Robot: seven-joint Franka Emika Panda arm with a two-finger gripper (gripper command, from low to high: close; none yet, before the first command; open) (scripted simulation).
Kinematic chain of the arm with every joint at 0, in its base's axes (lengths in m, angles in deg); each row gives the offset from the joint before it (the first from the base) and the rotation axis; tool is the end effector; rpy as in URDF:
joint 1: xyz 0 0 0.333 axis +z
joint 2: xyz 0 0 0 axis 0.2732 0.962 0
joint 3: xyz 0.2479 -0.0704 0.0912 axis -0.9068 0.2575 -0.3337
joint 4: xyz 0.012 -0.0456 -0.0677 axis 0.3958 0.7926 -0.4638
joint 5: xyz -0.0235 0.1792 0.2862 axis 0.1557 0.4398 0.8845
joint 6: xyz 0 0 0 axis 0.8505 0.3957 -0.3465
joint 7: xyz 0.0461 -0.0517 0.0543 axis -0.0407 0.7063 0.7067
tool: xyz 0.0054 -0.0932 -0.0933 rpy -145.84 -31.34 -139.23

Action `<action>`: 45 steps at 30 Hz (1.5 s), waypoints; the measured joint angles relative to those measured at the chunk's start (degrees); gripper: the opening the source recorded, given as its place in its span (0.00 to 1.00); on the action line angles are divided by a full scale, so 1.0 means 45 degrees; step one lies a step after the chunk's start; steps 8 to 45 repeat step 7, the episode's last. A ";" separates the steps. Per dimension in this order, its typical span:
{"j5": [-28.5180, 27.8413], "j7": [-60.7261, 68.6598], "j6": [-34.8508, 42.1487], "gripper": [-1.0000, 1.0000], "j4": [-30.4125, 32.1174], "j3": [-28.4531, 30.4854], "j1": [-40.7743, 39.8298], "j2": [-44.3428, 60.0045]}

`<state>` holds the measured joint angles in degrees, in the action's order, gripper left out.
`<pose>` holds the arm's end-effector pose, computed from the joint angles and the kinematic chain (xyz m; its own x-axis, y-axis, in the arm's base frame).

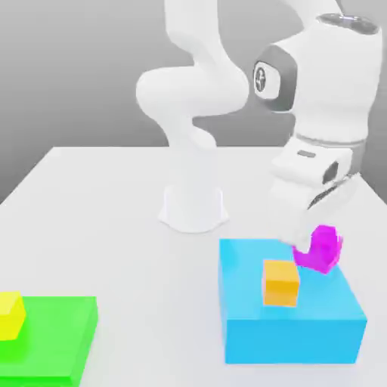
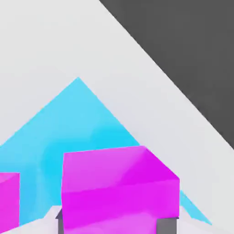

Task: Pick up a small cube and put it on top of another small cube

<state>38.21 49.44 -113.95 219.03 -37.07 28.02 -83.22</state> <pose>0.3760 0.1343 0.3111 0.9966 -0.0817 0.0056 -0.0817 -0.9967 -0.0028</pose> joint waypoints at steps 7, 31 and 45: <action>-0.0156 -0.0473 -0.1950 1.00 0.0688 -0.0015 -0.0151 0.1355; -0.0156 -0.0473 -0.1950 1.00 0.0688 -0.0015 -0.0151 0.1355; -0.0156 -0.0473 -0.1950 1.00 0.0688 -0.0015 -0.0151 0.1355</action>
